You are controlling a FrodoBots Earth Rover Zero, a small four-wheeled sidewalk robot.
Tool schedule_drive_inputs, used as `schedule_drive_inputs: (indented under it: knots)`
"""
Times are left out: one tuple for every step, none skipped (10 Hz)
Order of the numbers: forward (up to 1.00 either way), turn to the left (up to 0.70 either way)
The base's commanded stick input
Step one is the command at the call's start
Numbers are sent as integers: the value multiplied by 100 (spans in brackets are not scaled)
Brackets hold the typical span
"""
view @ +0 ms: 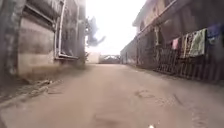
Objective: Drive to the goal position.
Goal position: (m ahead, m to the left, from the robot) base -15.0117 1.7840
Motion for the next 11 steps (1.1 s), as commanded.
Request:
schedule_drive_inputs:
  knots:
    - [100,0]
    - [100,0]
    - [100,0]
    - [100,0]
    - [100,0]
    - [100,0]
    - [100,0]
    - [100,0]
    - [100,0]
    - [100,0]
    - [100,0]
